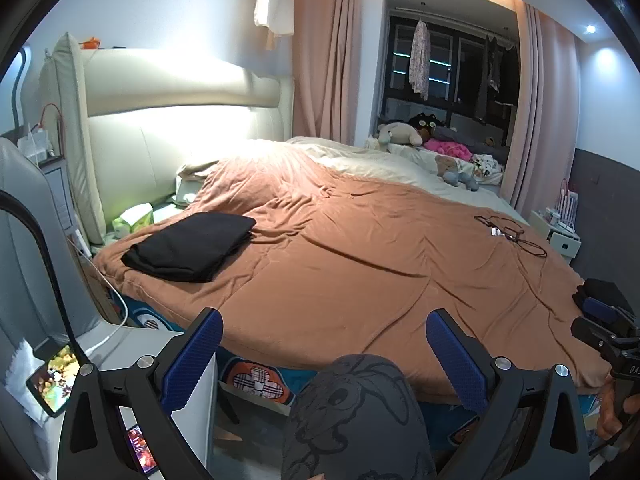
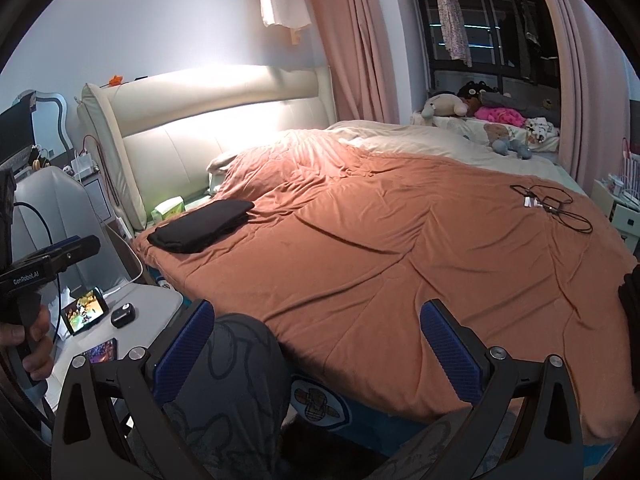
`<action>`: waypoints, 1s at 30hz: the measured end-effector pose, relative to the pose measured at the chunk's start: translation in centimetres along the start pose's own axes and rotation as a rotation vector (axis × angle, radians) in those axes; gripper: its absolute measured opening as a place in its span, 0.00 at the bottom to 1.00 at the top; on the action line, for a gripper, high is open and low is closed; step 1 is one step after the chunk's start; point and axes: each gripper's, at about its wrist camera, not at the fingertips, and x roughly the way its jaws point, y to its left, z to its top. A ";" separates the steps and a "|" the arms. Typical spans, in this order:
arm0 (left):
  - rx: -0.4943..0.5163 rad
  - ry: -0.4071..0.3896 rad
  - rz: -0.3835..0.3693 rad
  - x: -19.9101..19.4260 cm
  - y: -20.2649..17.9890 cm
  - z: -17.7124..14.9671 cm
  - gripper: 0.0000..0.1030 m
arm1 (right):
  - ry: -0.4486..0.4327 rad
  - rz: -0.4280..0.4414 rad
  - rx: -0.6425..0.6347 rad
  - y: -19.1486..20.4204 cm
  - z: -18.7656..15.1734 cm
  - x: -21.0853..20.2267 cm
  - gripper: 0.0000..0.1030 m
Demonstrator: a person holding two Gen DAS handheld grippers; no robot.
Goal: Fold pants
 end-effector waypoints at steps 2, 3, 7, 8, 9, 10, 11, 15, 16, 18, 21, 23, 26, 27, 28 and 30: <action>0.006 0.000 0.004 -0.2 -0.2 -0.2 1.00 | -0.004 -0.016 -0.004 0.0 0.1 -0.2 1.00; 0.006 0.000 0.004 -0.3 -0.2 -0.3 0.99 | -0.004 -0.020 -0.005 -0.2 0.1 -0.2 1.00; 0.004 0.002 -0.002 -0.4 -0.3 -0.7 0.99 | -0.006 -0.019 -0.004 -0.2 0.2 -0.3 1.00; 0.006 0.002 -0.002 -0.5 -0.4 -0.8 1.00 | -0.006 -0.020 -0.005 -0.2 0.0 -0.3 1.00; 0.007 0.001 -0.002 -0.6 -0.4 -0.9 1.00 | -0.006 -0.022 -0.004 -0.1 -0.1 -0.3 1.00; 0.008 0.001 -0.003 -0.6 -0.4 -1.0 1.00 | -0.005 -0.021 -0.002 -0.1 -0.1 -0.3 1.00; 0.009 0.000 -0.001 -0.7 -0.5 -1.0 1.00 | -0.004 -0.021 0.001 -0.1 -0.1 -0.3 1.00; 0.009 0.000 0.000 -0.7 -0.4 -1.1 1.00 | 0.000 -0.021 0.002 -0.2 -0.3 -0.3 1.00; 0.010 -0.001 0.000 -0.8 -0.5 -1.1 1.00 | -0.001 -0.019 0.003 -0.2 -0.2 -0.4 1.00; 0.009 -0.001 -0.001 -0.8 -0.4 -1.1 1.00 | -0.003 -0.019 0.002 -0.2 -0.2 -0.5 1.00; 0.010 -0.002 -0.005 -0.9 -0.5 -1.2 1.00 | -0.005 -0.024 0.001 -0.1 -0.3 -0.5 1.00; 0.011 -0.003 -0.006 -1.1 -0.5 -1.2 1.00 | -0.006 -0.025 0.000 0.1 -0.3 -0.6 1.00; 0.010 -0.005 -0.007 -1.2 -0.4 -1.2 1.00 | -0.005 -0.027 0.000 0.1 -0.3 -0.6 1.00; 0.010 -0.005 -0.007 -1.2 -0.4 -1.2 1.00 | -0.005 -0.027 0.000 0.1 -0.4 -0.7 1.00; 0.011 -0.005 -0.007 -1.2 -0.4 -1.2 1.00 | -0.004 -0.027 0.000 0.1 -0.4 -0.7 1.00; 0.012 -0.006 -0.007 -1.2 -0.4 -1.1 0.99 | -0.004 -0.028 0.001 0.1 -0.4 -0.8 1.00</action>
